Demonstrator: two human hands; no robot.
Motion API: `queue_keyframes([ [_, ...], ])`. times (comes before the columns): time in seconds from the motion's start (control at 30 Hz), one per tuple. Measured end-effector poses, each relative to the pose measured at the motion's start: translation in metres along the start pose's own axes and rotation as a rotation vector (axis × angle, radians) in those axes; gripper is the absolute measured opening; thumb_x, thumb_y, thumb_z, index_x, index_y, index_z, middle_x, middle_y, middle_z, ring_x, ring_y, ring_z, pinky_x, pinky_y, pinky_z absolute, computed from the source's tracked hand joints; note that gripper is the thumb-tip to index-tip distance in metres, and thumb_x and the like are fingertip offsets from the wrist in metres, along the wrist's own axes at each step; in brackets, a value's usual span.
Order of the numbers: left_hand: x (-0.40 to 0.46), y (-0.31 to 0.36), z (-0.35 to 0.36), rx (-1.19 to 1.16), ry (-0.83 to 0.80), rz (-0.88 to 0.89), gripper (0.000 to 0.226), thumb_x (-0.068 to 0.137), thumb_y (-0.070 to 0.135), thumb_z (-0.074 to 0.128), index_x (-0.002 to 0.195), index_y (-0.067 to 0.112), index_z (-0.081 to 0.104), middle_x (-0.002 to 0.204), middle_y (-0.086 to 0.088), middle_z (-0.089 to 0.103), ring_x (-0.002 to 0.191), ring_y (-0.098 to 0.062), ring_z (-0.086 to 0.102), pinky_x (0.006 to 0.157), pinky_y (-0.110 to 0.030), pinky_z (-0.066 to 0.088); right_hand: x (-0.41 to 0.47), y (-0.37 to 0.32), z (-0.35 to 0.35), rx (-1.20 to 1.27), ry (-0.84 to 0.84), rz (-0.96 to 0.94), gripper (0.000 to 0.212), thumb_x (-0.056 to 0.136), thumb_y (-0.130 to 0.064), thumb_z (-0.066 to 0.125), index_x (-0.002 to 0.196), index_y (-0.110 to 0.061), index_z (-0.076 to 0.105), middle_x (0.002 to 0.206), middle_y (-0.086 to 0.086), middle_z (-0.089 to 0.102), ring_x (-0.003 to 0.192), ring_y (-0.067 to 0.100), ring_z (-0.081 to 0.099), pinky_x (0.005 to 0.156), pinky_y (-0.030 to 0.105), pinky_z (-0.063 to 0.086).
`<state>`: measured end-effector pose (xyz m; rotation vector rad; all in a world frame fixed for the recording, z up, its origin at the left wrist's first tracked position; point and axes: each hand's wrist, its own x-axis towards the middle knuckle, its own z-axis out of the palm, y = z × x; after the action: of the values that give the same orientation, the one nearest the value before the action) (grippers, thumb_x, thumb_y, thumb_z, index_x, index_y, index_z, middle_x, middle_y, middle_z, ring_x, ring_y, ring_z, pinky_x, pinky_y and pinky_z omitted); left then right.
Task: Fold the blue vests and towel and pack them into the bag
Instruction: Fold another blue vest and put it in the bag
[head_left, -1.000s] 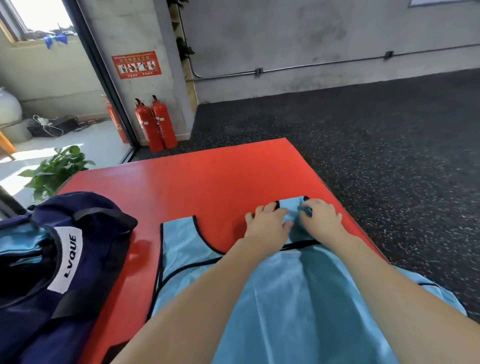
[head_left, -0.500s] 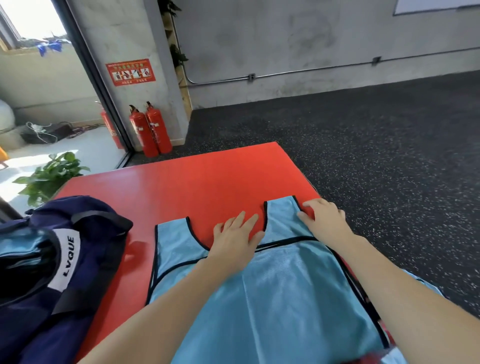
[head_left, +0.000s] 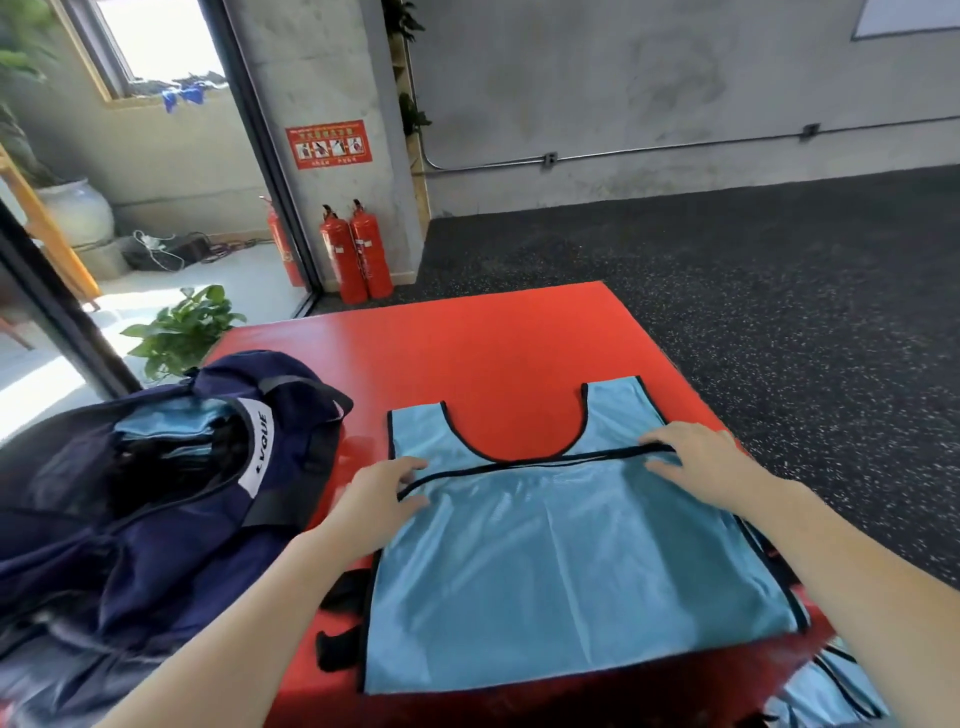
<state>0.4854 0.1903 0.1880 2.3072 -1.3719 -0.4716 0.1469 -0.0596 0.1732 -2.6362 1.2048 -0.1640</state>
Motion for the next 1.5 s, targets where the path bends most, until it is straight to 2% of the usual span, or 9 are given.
queue_keyframes([
  [0.2, 0.003, -0.003, 0.002, -0.053, 0.068, -0.040, 0.038, 0.090, 0.021, 0.072, 0.128, 0.021, 0.066, 0.102, 0.008, 0.062, 0.086, -0.005, 0.058, 0.079, -0.016, 0.041, 0.002, -0.001, 0.001, 0.072, 0.060, 0.057, 0.031, 0.096, -0.037, 0.064, 0.126, -0.029, 0.063, 0.125, -0.010, 0.065, 0.117, 0.016, 0.060, 0.103, 0.043, 0.045],
  [0.4, 0.009, -0.005, 0.000, -0.053, 0.087, -0.056, 0.013, 0.088, 0.024, 0.073, 0.100, 0.026, 0.074, 0.084, 0.012, 0.068, 0.080, -0.006, 0.062, 0.066, -0.010, 0.041, 0.000, 0.004, -0.007, 0.255, 0.063, 0.104, 0.007, 0.091, -0.031, 0.073, 0.085, -0.029, 0.071, 0.080, -0.008, 0.069, 0.069, 0.013, 0.062, 0.065, 0.032, 0.050],
  [0.47, 0.010, -0.004, -0.006, -0.067, 0.112, -0.049, 0.007, 0.087, 0.025, 0.073, 0.085, 0.031, 0.071, 0.076, 0.012, 0.069, 0.073, -0.006, 0.063, 0.057, -0.007, 0.040, -0.002, 0.006, -0.013, 0.328, 0.092, 0.115, 0.007, 0.089, -0.029, 0.075, 0.082, -0.030, 0.073, 0.078, -0.009, 0.070, 0.072, 0.015, 0.064, 0.064, 0.029, 0.047],
  [0.6, 0.017, 0.001, -0.027, -0.165, 0.185, -0.041, 0.016, 0.087, 0.026, 0.075, 0.079, 0.036, 0.066, 0.080, 0.012, 0.071, 0.073, 0.000, 0.065, 0.064, -0.011, 0.041, 0.005, 0.009, -0.029, 0.417, 0.176, 0.105, 0.006, 0.086, -0.034, 0.077, 0.081, -0.034, 0.074, 0.082, -0.015, 0.072, 0.085, 0.006, 0.065, 0.079, 0.028, 0.050],
  [0.87, 0.062, 0.011, -0.033, -0.338, 0.423, -0.096, 0.004, 0.089, 0.025, 0.072, 0.092, 0.028, 0.070, 0.082, 0.011, 0.070, 0.081, -0.002, 0.063, 0.064, -0.011, 0.039, 0.063, -0.004, -0.025, 0.550, 0.342, 0.101, 0.009, 0.091, -0.022, 0.074, 0.100, -0.025, 0.073, 0.098, -0.008, 0.073, 0.096, 0.010, 0.065, 0.088, 0.025, 0.044],
  [1.0, 0.077, -0.007, -0.010, -0.241, 0.281, -0.161, 0.022, 0.089, 0.026, 0.071, 0.111, 0.022, 0.068, 0.090, -0.001, 0.070, 0.088, -0.017, 0.062, 0.065, -0.013, 0.038, 0.075, 0.007, 0.003, 0.458, 0.198, 0.176, 0.026, 0.090, -0.023, 0.075, 0.115, -0.018, 0.071, 0.112, 0.002, 0.072, 0.107, 0.018, 0.065, 0.097, 0.029, 0.046],
  [1.07, 0.079, -0.013, -0.004, -0.159, 0.220, -0.168, 0.031, 0.088, 0.030, 0.072, 0.118, 0.022, 0.067, 0.097, 0.002, 0.067, 0.089, -0.013, 0.059, 0.065, -0.015, 0.039, 0.073, 0.010, 0.009, 0.405, 0.205, 0.177, 0.024, 0.089, -0.024, 0.076, 0.112, -0.017, 0.072, 0.106, 0.001, 0.072, 0.105, 0.019, 0.065, 0.097, 0.030, 0.046],
  [1.33, 0.085, -0.017, 0.006, 0.007, 0.269, -0.105, 0.006, 0.094, 0.024, 0.063, 0.092, 0.020, 0.068, 0.072, 0.006, 0.063, 0.062, -0.009, 0.055, 0.051, -0.022, 0.036, 0.063, 0.016, 0.004, 0.379, 0.214, 0.134, 0.007, 0.094, -0.023, 0.069, 0.094, -0.028, 0.073, 0.085, -0.017, 0.069, 0.083, 0.002, 0.064, 0.070, 0.017, 0.044],
  [1.5, 0.090, -0.019, 0.004, 0.008, 0.286, -0.054, 0.010, 0.097, 0.022, 0.061, 0.092, 0.018, 0.069, 0.082, 0.002, 0.067, 0.070, -0.014, 0.058, 0.056, -0.026, 0.041, 0.056, 0.018, 0.005, 0.296, 0.182, 0.104, 0.005, 0.093, -0.029, 0.070, 0.092, -0.025, 0.073, 0.083, -0.011, 0.072, 0.082, 0.012, 0.066, 0.082, 0.035, 0.053],
])
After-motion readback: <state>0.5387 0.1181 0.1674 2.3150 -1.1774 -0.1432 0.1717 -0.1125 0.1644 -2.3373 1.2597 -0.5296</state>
